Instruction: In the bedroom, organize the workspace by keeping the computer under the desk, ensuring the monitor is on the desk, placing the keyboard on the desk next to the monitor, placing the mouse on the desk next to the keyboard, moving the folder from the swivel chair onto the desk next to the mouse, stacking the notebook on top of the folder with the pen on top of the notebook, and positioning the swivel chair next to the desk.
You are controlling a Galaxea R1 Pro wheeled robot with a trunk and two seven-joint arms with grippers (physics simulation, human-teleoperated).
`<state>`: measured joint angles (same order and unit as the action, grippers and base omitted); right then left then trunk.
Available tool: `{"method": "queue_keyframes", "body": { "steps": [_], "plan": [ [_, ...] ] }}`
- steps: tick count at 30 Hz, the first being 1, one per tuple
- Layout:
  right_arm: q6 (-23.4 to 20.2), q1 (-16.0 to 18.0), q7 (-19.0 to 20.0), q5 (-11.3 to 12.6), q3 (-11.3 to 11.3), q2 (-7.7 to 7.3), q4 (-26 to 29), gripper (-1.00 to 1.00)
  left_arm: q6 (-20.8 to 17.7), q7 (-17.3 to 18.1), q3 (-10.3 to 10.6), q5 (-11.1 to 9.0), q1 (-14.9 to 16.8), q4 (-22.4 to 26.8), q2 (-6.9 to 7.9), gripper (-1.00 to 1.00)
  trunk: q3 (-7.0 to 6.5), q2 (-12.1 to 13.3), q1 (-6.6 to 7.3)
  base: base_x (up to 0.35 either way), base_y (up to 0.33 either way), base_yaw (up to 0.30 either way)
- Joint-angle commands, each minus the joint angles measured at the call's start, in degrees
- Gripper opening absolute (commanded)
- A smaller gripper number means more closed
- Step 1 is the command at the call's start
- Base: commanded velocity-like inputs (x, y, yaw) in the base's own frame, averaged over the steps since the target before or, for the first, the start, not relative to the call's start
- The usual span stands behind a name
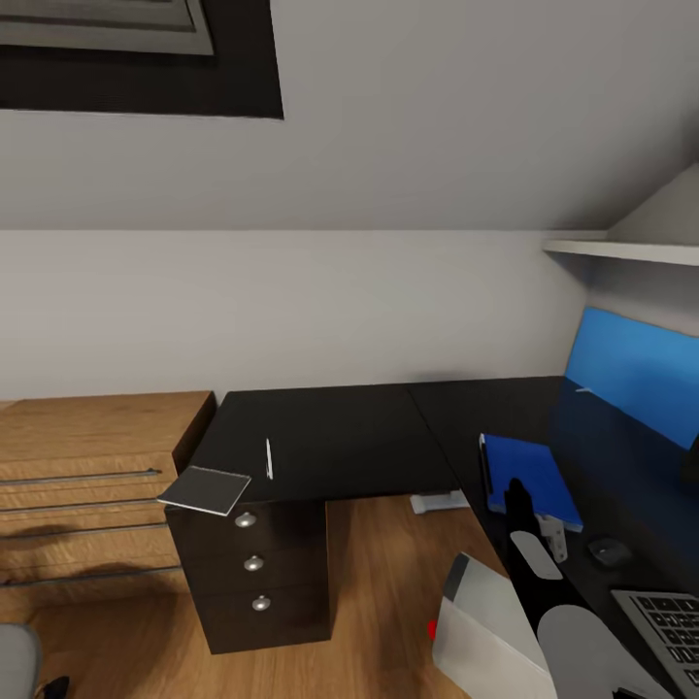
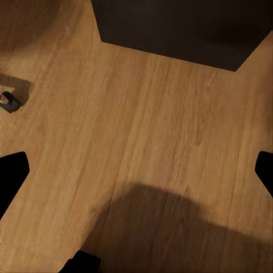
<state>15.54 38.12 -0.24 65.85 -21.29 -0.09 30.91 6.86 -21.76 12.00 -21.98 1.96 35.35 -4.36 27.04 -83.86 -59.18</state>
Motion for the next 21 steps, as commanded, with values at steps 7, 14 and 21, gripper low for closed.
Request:
{"method": "queue_keyframes", "body": {
  "steps": [7,14,21],
  "plan": [
    [0.2,0.0,0.1,0.6,0.1,0.00,0.2,1.00,0.3,-0.4,0.4,-0.6,0.0,0.0,0.05,1.00,-1.20,2.8,1.55,0.000,0.000,0.000],
    [0.2,0.0,0.2,0.7,0.0,0.20,0.4,1.00,0.3,-0.4,0.4,-0.7,0.0,0.0,0.05,1.00,-2.46,5.6,3.08,0.000,0.000,0.000],
    [0.2,0.0,5.1,-0.2,1.2,2.01,1.2,1.00,0.3,-0.4,0.3,-0.7,0.0,-0.1,0.05,1.00,-3.71,8.4,4.62,0.000,0.000,0.000]
  ]
}}
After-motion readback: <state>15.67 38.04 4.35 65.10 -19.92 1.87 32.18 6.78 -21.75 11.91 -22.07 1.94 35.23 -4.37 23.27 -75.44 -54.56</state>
